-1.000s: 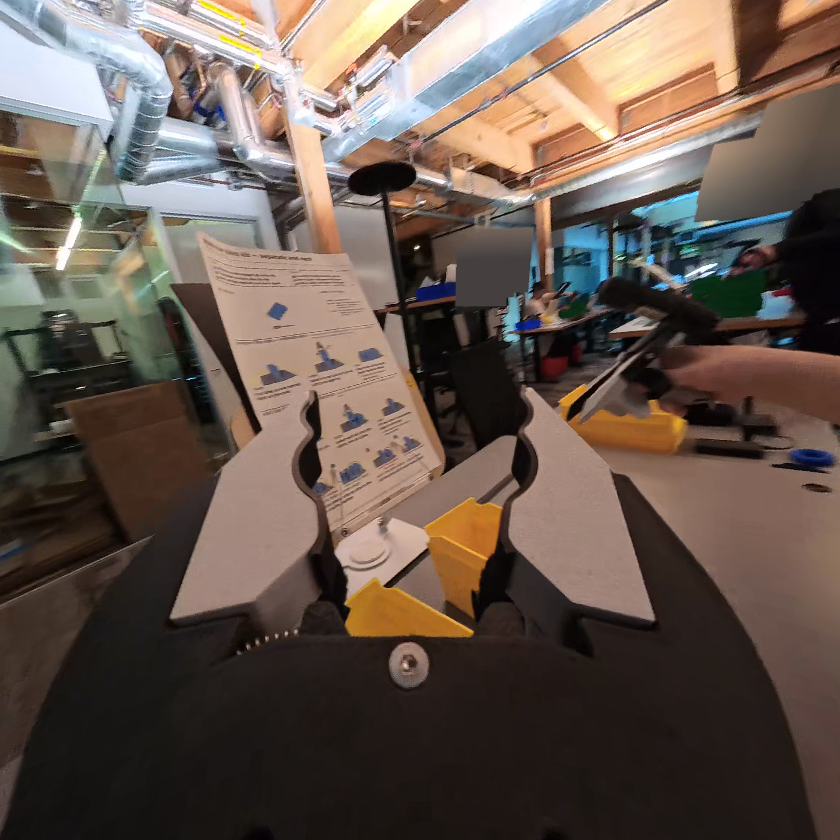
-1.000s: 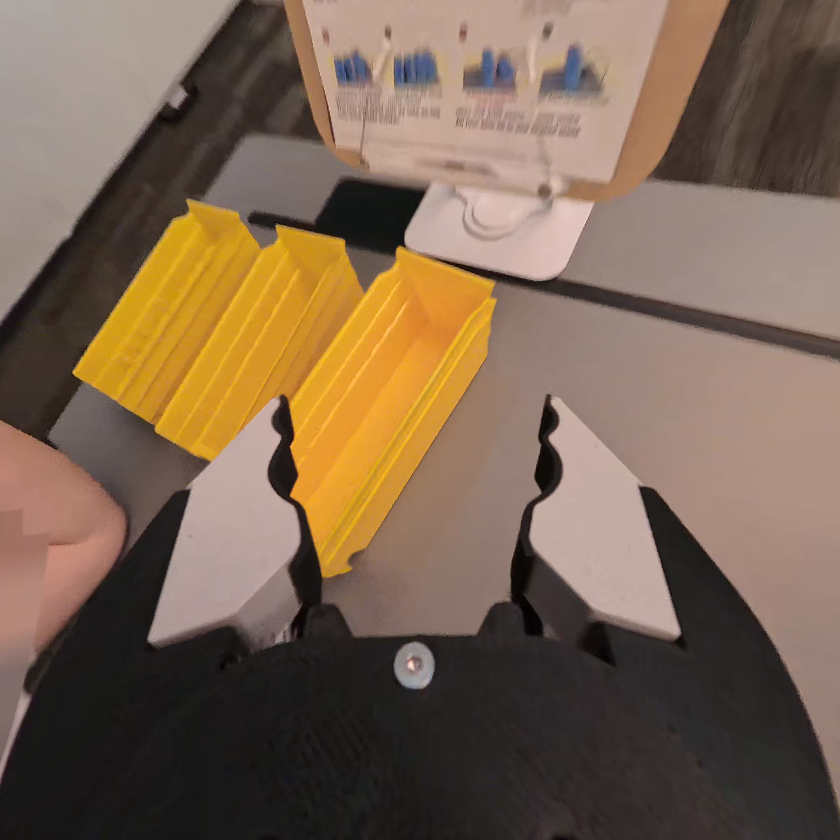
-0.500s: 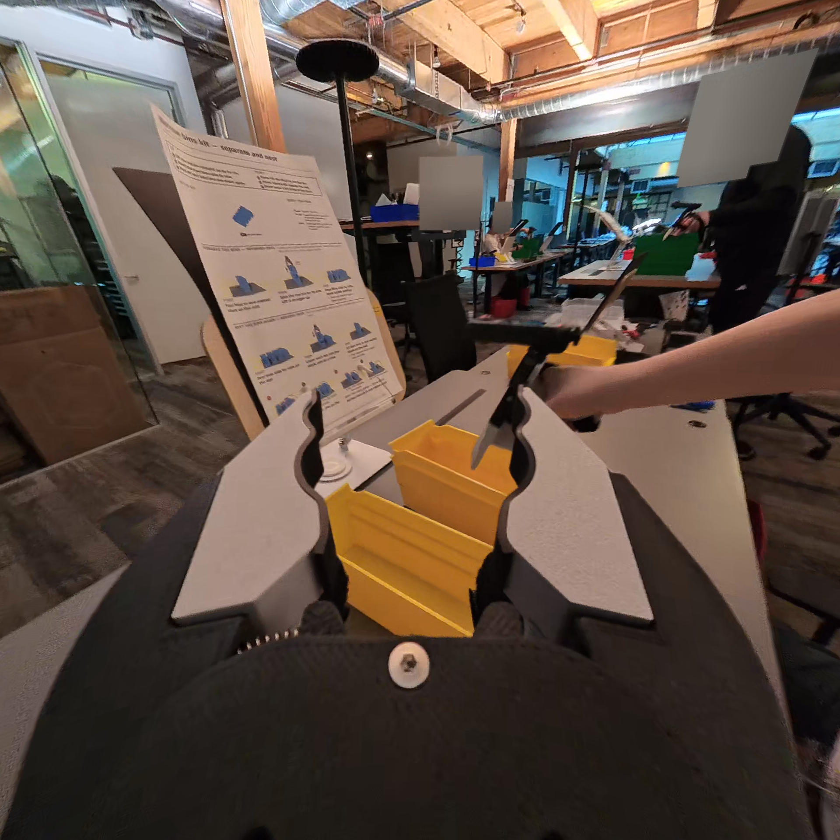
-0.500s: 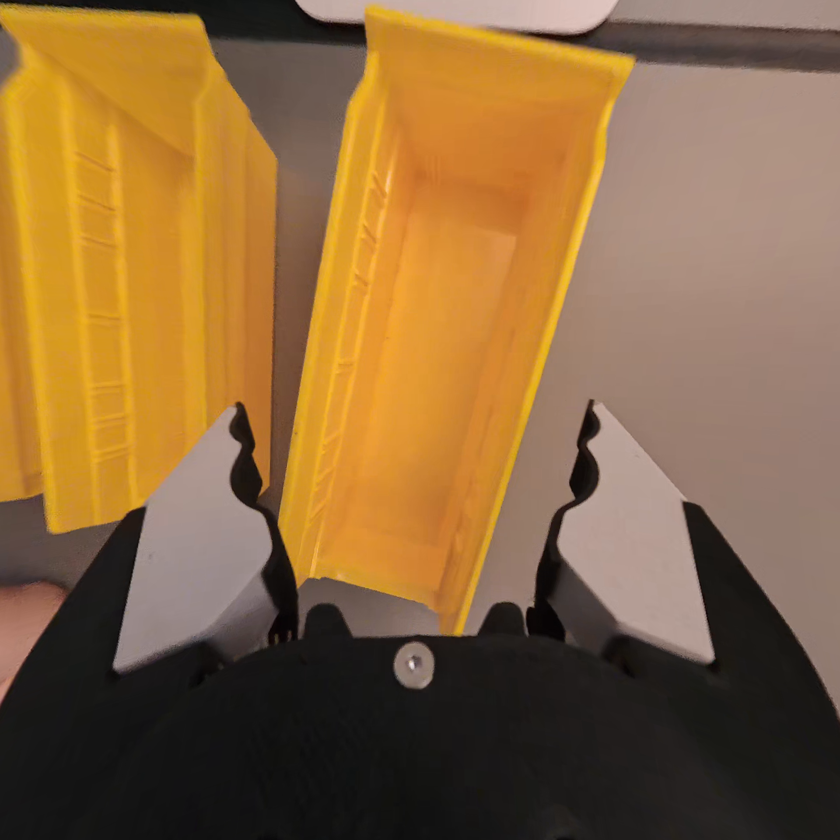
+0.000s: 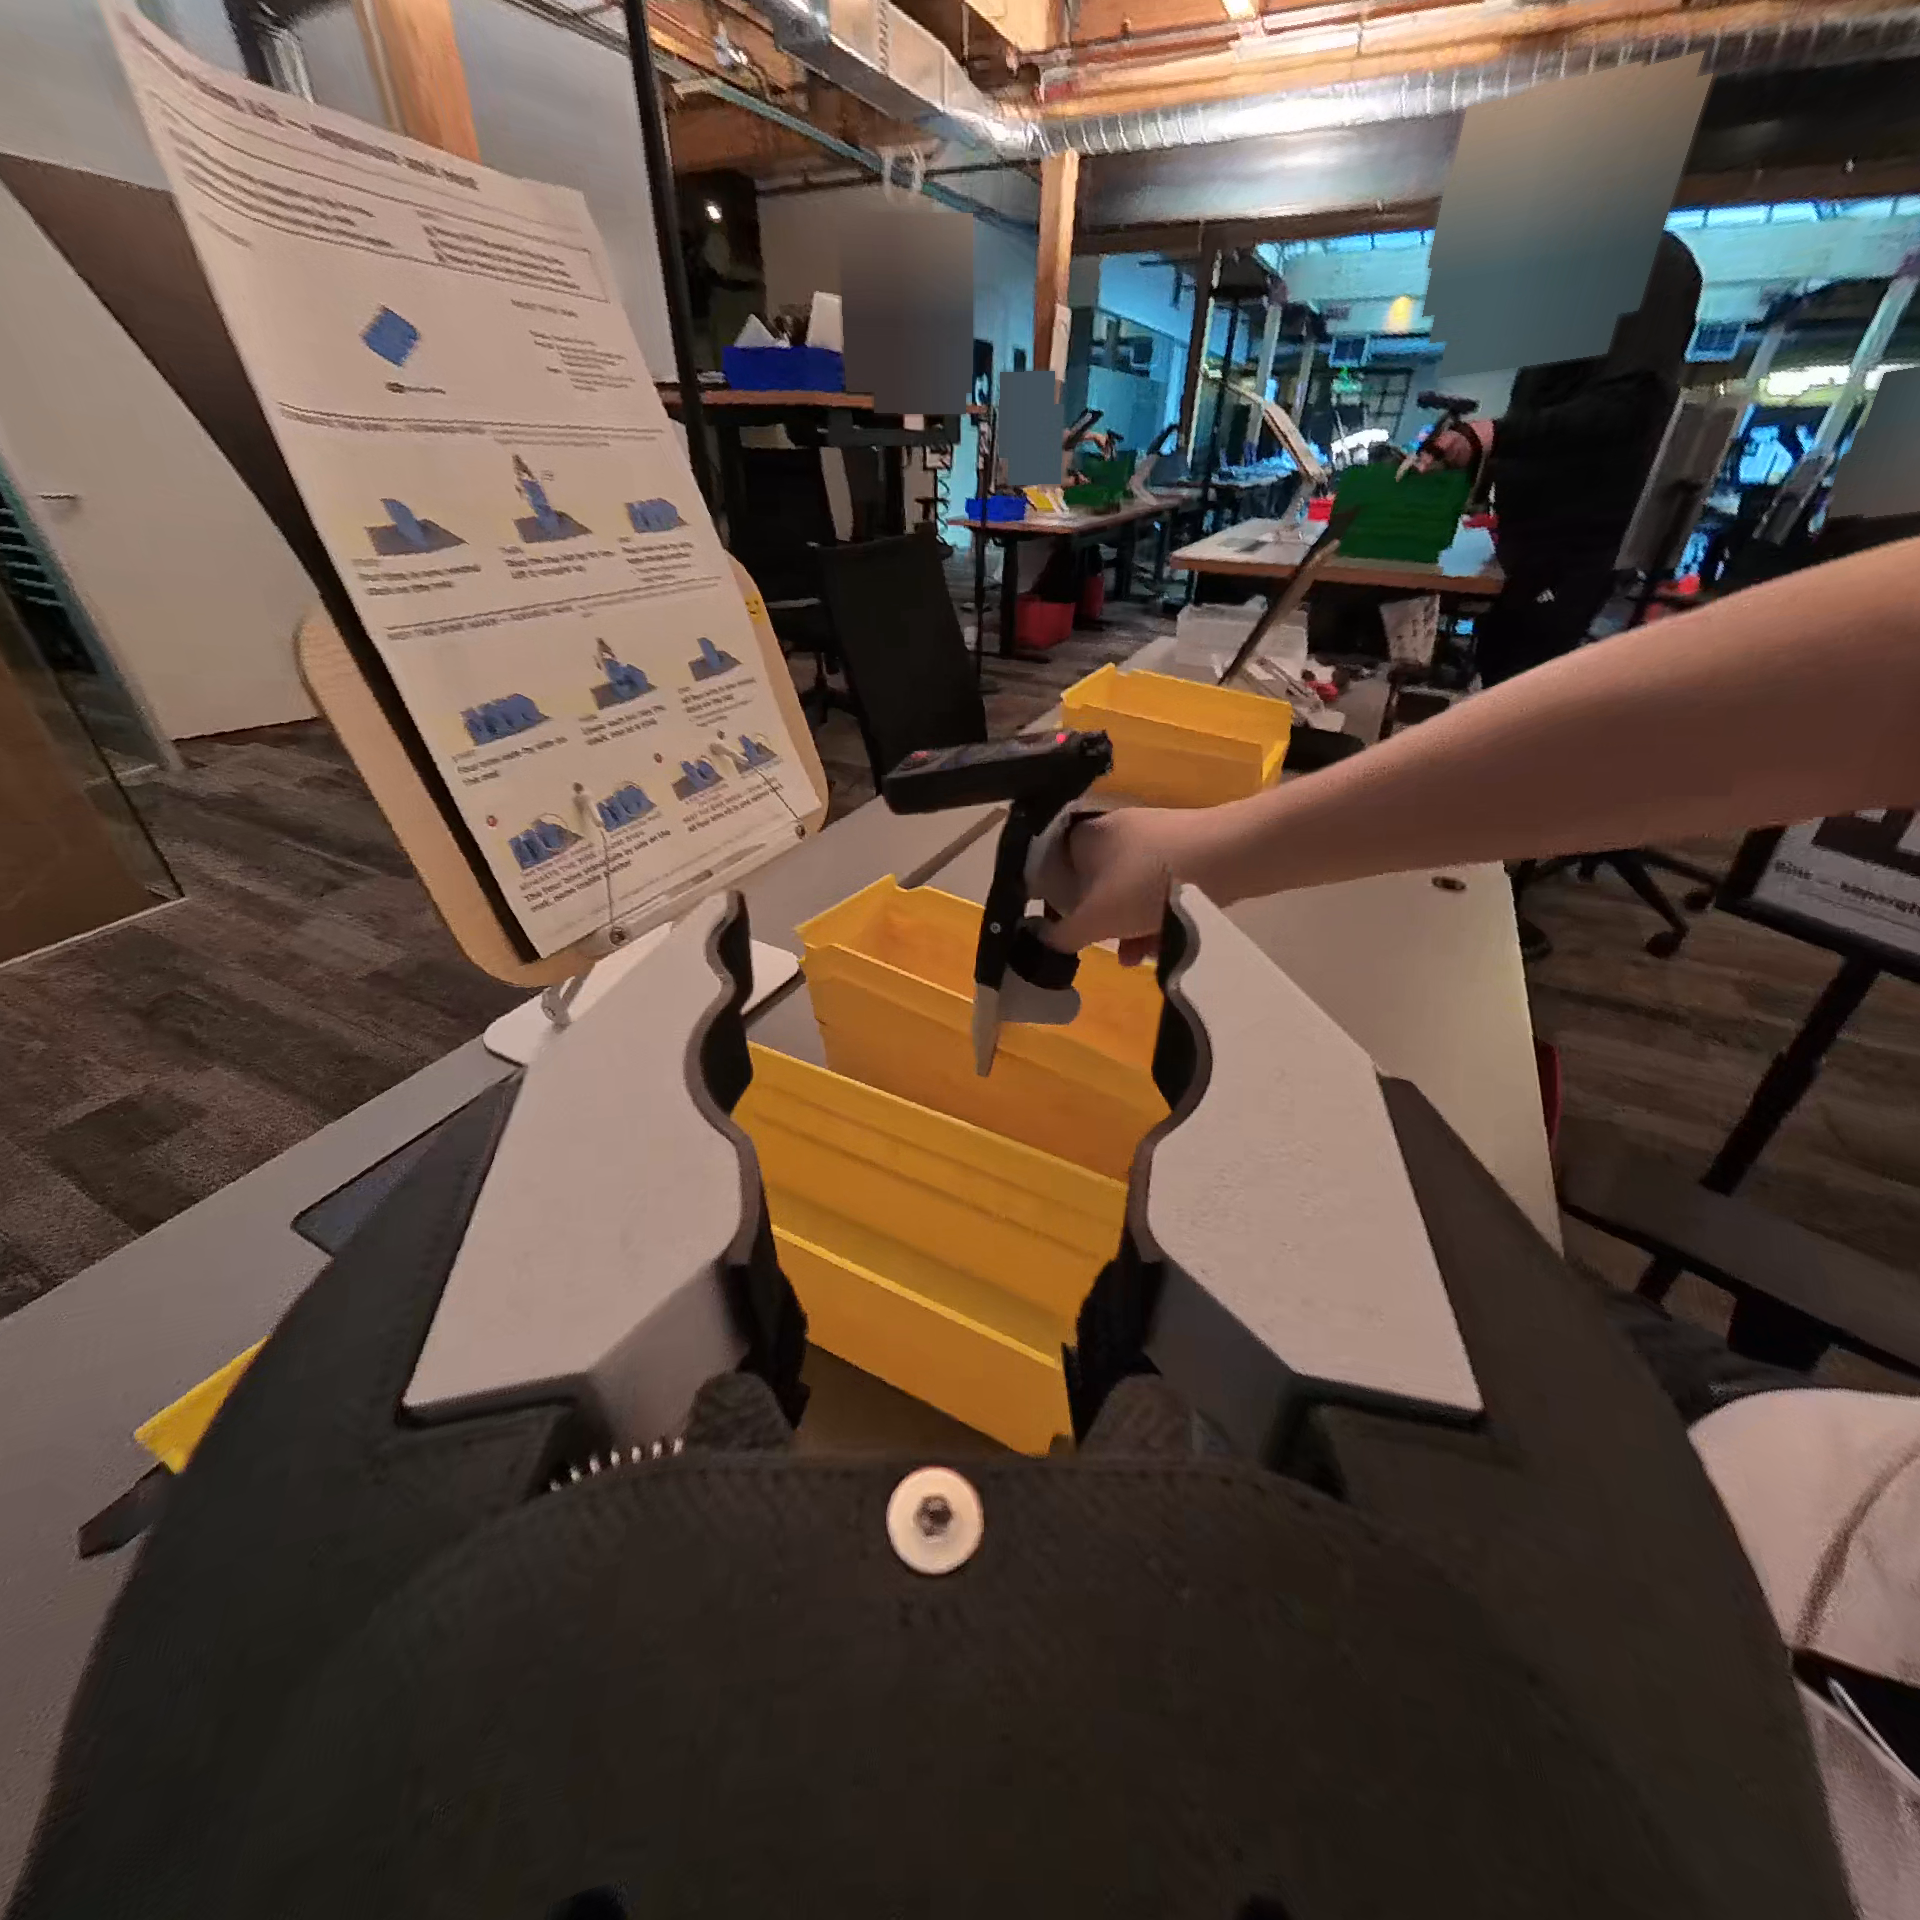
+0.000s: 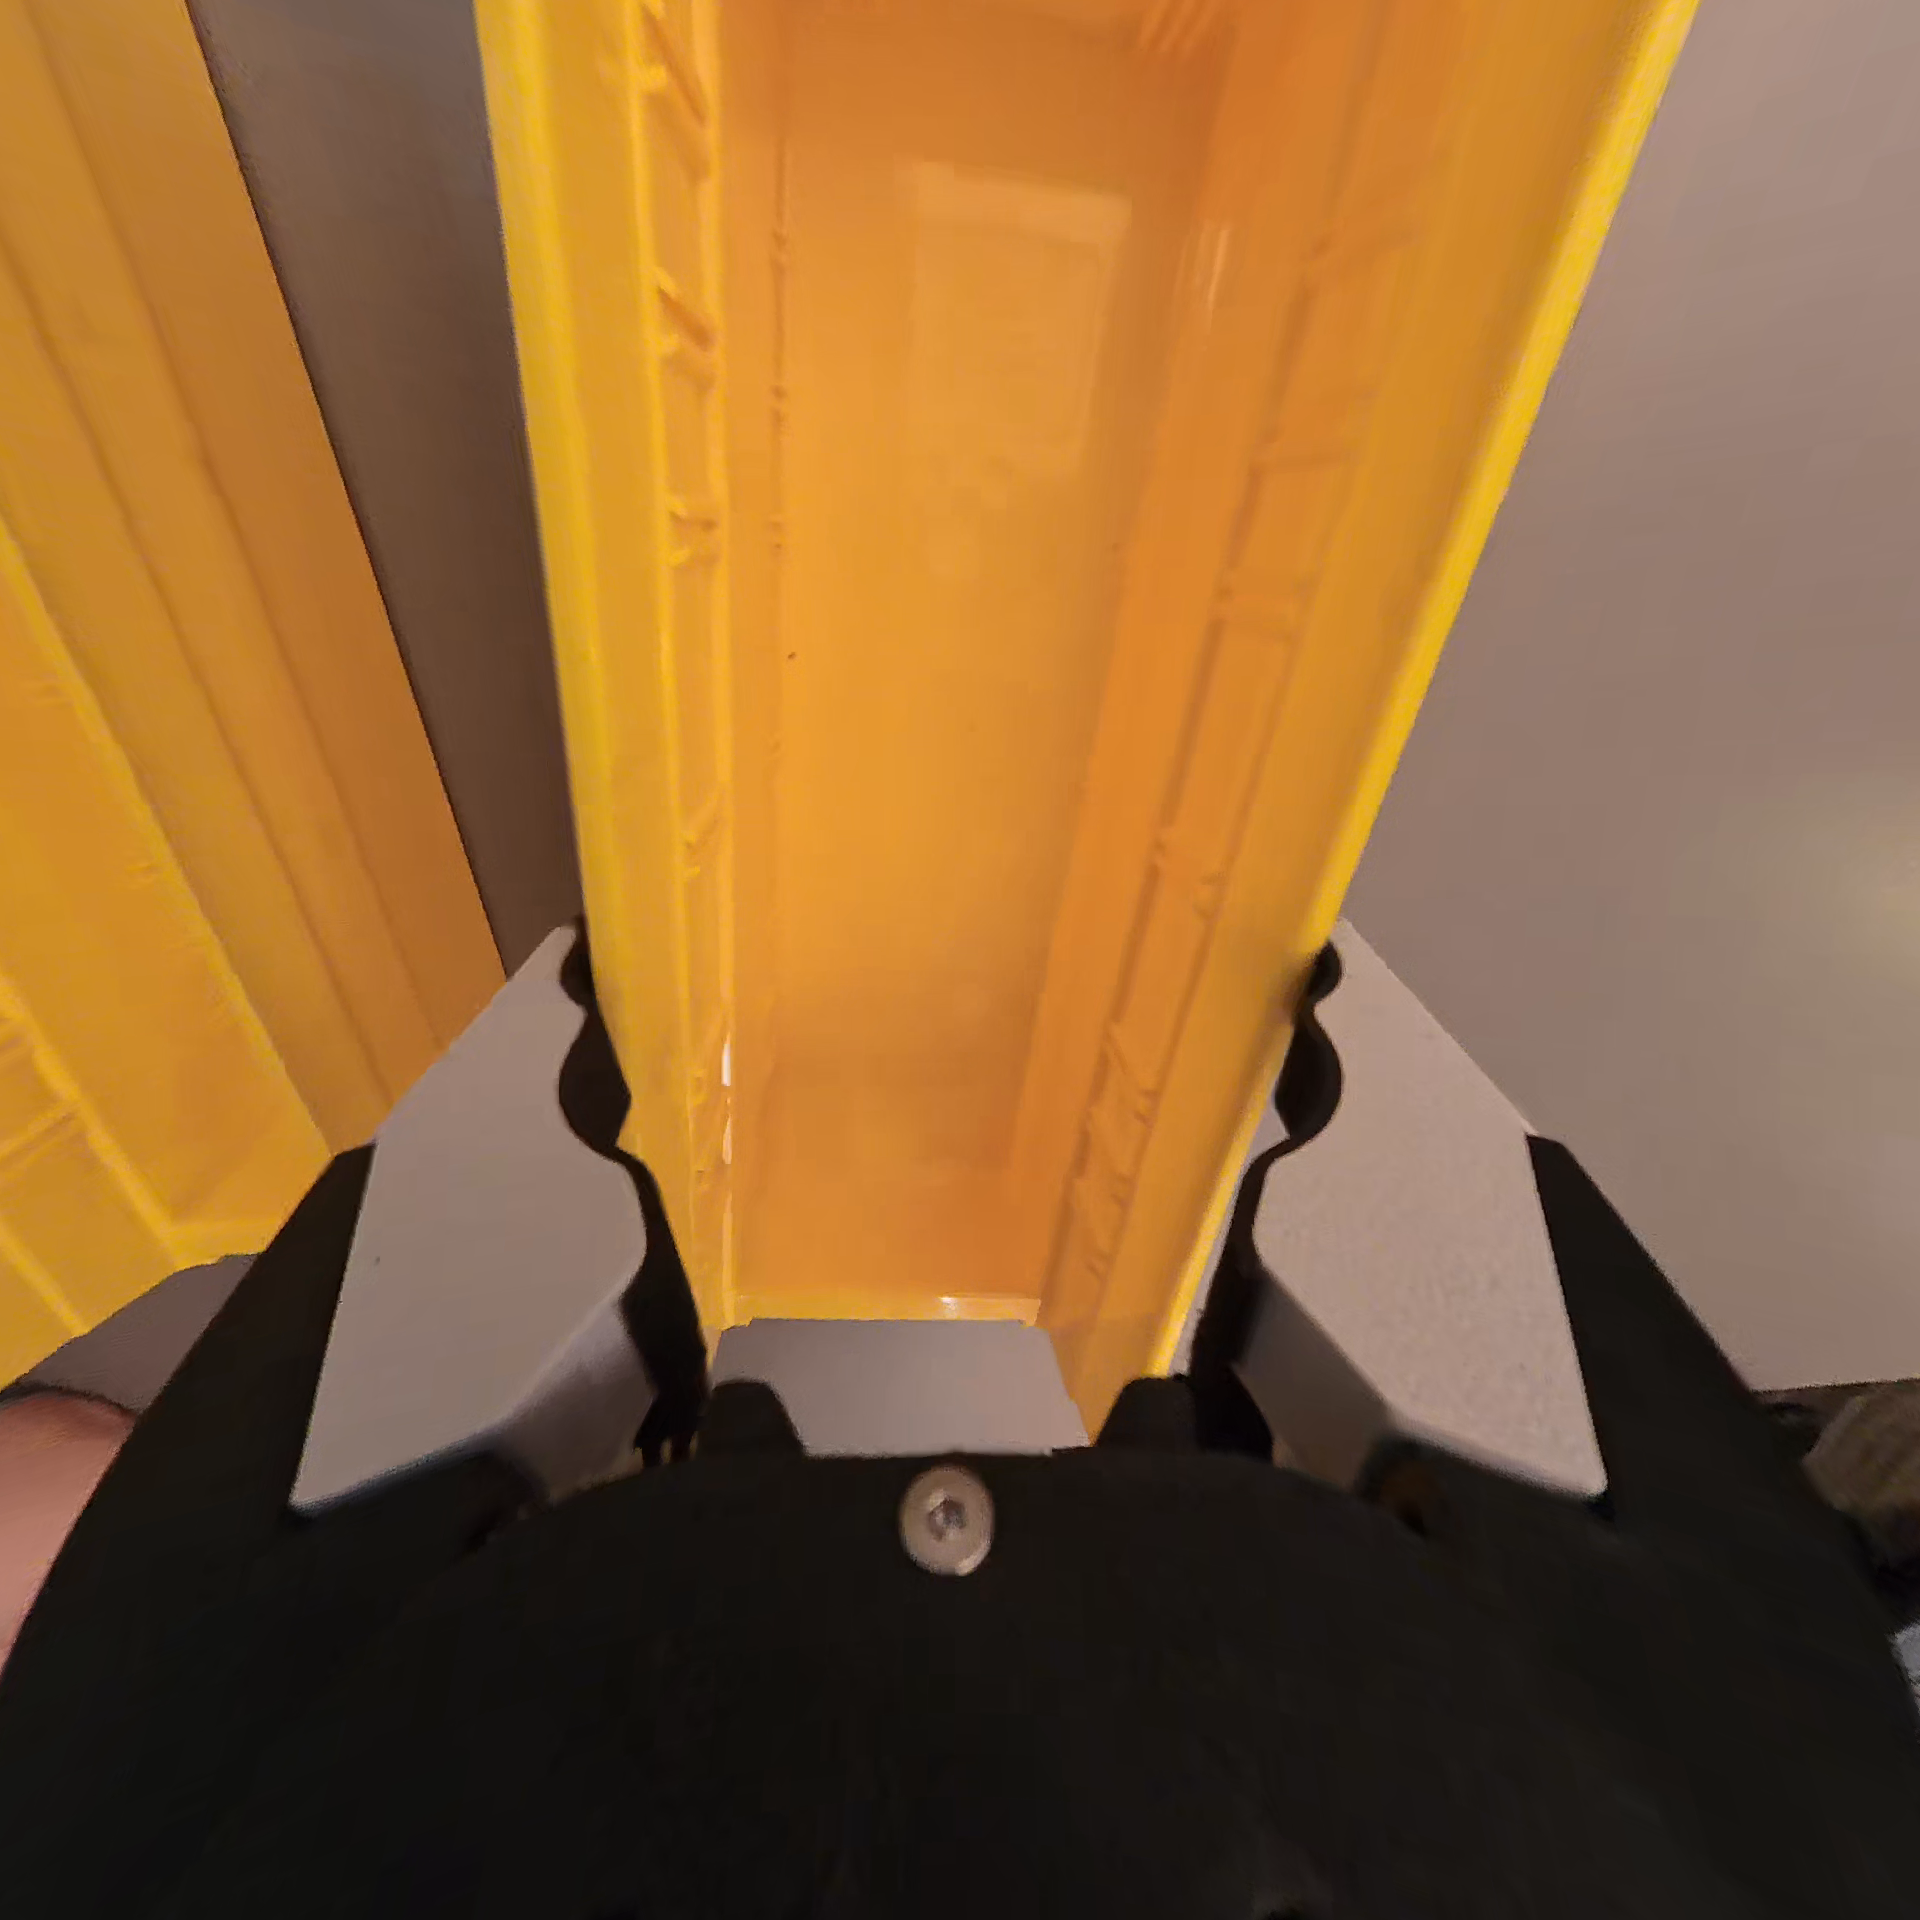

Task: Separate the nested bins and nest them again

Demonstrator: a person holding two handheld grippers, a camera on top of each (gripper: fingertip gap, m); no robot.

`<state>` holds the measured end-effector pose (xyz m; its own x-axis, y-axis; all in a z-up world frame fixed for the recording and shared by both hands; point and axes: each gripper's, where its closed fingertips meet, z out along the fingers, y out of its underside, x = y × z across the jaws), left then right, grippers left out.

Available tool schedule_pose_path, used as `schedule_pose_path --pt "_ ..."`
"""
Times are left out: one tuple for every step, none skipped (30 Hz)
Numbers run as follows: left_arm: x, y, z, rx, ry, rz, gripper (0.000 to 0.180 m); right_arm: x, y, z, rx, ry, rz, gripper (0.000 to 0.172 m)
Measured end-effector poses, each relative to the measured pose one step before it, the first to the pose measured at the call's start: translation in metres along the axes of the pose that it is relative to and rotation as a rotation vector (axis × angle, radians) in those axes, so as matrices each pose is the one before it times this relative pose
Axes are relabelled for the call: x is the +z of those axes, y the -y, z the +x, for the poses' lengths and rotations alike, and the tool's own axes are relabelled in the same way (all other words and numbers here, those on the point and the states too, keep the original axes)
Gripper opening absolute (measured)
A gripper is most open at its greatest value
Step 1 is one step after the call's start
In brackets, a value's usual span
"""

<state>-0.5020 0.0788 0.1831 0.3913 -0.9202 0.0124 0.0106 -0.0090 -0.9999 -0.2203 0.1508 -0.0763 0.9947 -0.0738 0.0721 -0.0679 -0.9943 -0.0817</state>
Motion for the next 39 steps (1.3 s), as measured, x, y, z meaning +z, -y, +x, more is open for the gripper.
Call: schedule_pose_path --pt "0.00387 -0.00295 0.00204 0.0119 -0.0077 -0.0201 0.078 -0.00131 0.00035 -0.00006 -0.0101 -0.0033 -0.0074 0.124" --pt "0.00366 -0.00315 0.00142 0.0108 -0.0058 -0.0210 0.078 -0.00067 0.00004 -0.00012 -0.0013 -0.0007 -0.0041 0.121" --pt "0.00346 -0.00300 0.00065 0.0077 -0.0022 -0.0192 0.077 -0.00030 0.00031 -0.00030 0.0035 0.0013 0.0012 0.119" --pt "0.00309 -0.00253 -0.00026 0.0031 0.0018 -0.0163 0.077 -0.00030 0.00008 -0.00015 -0.0004 0.0005 -0.0017 0.118" --pt "0.00265 -0.00249 -0.00074 -0.0014 0.0045 -0.0147 0.077 -0.00045 -0.00002 -0.00012 -0.0024 0.0021 -0.0024 0.117" --pt "0.00214 -0.00266 -0.00106 -0.0029 0.0056 -0.0160 0.076 -0.00043 -0.00015 -0.00033 -0.0015 0.0051 -0.0055 0.116" --pt "0.00154 -0.00303 -0.00095 -0.0015 0.0067 -0.0181 0.076 -0.00054 -0.00026 -0.00013 -0.0015 0.0059 -0.0058 0.115" --pt "0.00095 -0.00289 -0.00091 0.0013 0.0076 -0.0168 0.076 -0.00053 -0.00002 -0.00034 -0.0035 0.0084 -0.0041 0.114" --pt "0.00021 -0.00174 -0.00087 0.0035 0.0074 -0.0106 0.076 -0.00063 0.00007 -0.00057 0.0005 0.0131 -0.0030 0.114" --pt "-0.00029 -0.00035 -0.00057 0.0040 0.0056 -0.0025 0.076 -0.00064 -0.00030 -0.00075 0.0015 0.0146 -0.0042 0.113" --pt "-0.00120 0.00133 -0.00072 0.0030 0.0058 0.0053 0.073 -0.00072 -0.00009 -0.00079 0.0043 0.0150 -0.0022 0.113" --pt "-0.00202 0.00378 -0.00168 -0.0026 0.0095 0.0197 0.069 -0.00079 0.00003 -0.00109 0.0021 0.0147 0.0002 0.113" --pt "-0.00242 0.00534 -0.00160 -0.0097 0.0089 0.0314 0.068 -0.00096 -0.00050 -0.00107 -0.0004 0.0130 -0.0020 0.112" --pt "-0.00240 0.00495 -0.00068 -0.0125 0.0016 0.0289 0.067 -0.00101 -0.00081 -0.00076 -0.0023 0.0095 -0.0040 0.113" --pt "-0.00199 0.00308 0.00051 -0.0100 -0.0061 0.0192 0.067 -0.00110 -0.00050 -0.00017 -0.0035 0.0051 -0.0011 0.112" --pt "-0.00155 0.00106 0.00114 -0.0055 -0.0102 0.0082 0.067 -0.00109 -0.00037 0.00046 -0.0036 0.0006 0.0005 0.112" --pt "-0.00106 -0.00010 0.00106 -0.0016 -0.0097 0.0010 0.067 -0.00073 -0.00117 0.00115 -0.0046 -0.0044 -0.0043 0.112" --pt "-0.00076 -0.00066 0.00042 -0.0014 -0.0060 -0.0018 0.067 -0.00057 -0.00137 0.00152 -0.0049 -0.0082 -0.0049 0.112" --pt "-0.00045 -0.00081 -0.00049 -0.0037 -0.0010 -0.0029 0.067 -0.00063 -0.00079 0.00179 -0.0046 -0.0111 -0.0015 0.112" --pt "-0.00018 -0.00077 -0.00109 -0.0049 0.0032 -0.0027 0.067 -0.00038 -0.00071 0.00190 -0.0066 -0.0130 -0.0022 0.111" --pt "0.00006 -0.00026 -0.00130 -0.0040 0.0045 -0.0006 0.067 -0.00031 -0.00087 0.00190 -0.0094 -0.0152 -0.0040 0.112" --pt "0.00032 -0.00002 -0.00077 -0.0030 0.0024 0.0004 0.067 -0.00032 -0.00052 0.00183 -0.0113 -0.0174 -0.0022 0.112" --pt "0.00058 -0.00041 -0.00023 -0.0025 -0.0011 -0.0018 0.067 -0.00019 -0.00067 0.00156 -0.0134 -0.0173 -0.0040 0.112" --pt "0.00071 -0.00070 0.00035 -0.0020 -0.0030 -0.0039 0.066 -0.00026 -0.00053 0.00114 -0.0102 -0.0123 -0.0039 0.112" --pt "0.00089 -0.00086 0.00041 -0.0015 -0.0029 -0.0052 0.066 -0.00032 0.00011 0.00059 -0.0075 -0.0068 -0.0008 0.112" --pt "0.00095 -0.00105 0.00043 -0.0005 -0.0017 -0.0059 0.066 -0.00033 0.00028 0.00002 -0.0026 -0.0008 -0.0016 0.112" --pt "0.00093 -0.00088 0.00041 0.0008 -0.0006 -0.0061 0.066 -0.00040 0.00049 -0.00039 0.0002 0.0030 -0.0001 0.112" --pt "0.00091 -0.00096 0.00042 0.0015 -0.0004 -0.0060 0.066 -0.00034 0.00092 -0.00085 -0.0003 0.0065 0.0008 0.112" --pt "0.00085 -0.00100 0.00062 0.0016 -0.0012 -0.0062 0.066 -0.00017 0.00091 -0.00114 -0.0049 0.0080 0.0007 0.113" --pt "0.00095 -0.00076 0.00053 0.0015 -0.0012 -0.0054 0.066 0.00044 0.00032 -0.00129 -0.0091 0.0058 -0.0029 0.115" --pt "0.00080 -0.00052 0.00039 0.0014 -0.0009 -0.0036 0.066 0.00110 0.00019 -0.00148 -0.0034 0.0077 -0.0038 0.118" --pt "0.00063 -0.00022 0.00030 0.0004 -0.0007 -0.0020 0.066 0.00208 -0.00008 -0.00190 -0.0024 0.0120 -0.0042 0.121" --pt "0.00055 -0.00009 0.00023 -0.0006 -0.0009 -0.0010 0.066 0.00284 -0.00131 -0.00200 -0.0032 0.0129 -0.0103 0.123" --pt "0.00039 -0.00026 0.00016 -0.0007 -0.0016 -0.0015 0.066 0.00349 -0.00180 -0.00191 -0.0004 0.0154 -0.0140 0.125" --pt "0.00046 -0.00049 0.00009 -0.0005 -0.0016 -0.0025 0.066 0.00214 0.00074 0.00041 0.0000 -0.0007 0.0021 0.129" --pt "0.00020 -0.00057 -0.00004 -0.0005 -0.0006 -0.0029 0.066 -0.00011 0.00324 0.00067 -0.0061 -0.0044 0.0204 0.129" --pt "0.00016 -0.00049 -0.00019 -0.0009 0.0004 -0.0023 0.066 -0.00044 0.00139 0.00095 -0.0054 -0.0082 0.0083 0.131" --pt "0.00006 -0.00022 -0.00021 -0.0015 0.0003 -0.0010 0.066 0.00013 0.00069 0.00130 -0.0016 -0.0092 0.0063 0.135" --pt "0.00004 -0.00008 -0.00008 -0.0019 -0.0008 0.0001 0.066 0.00067 -0.00048 0.00051 0.0115 -0.0006 0.0035 0.139"
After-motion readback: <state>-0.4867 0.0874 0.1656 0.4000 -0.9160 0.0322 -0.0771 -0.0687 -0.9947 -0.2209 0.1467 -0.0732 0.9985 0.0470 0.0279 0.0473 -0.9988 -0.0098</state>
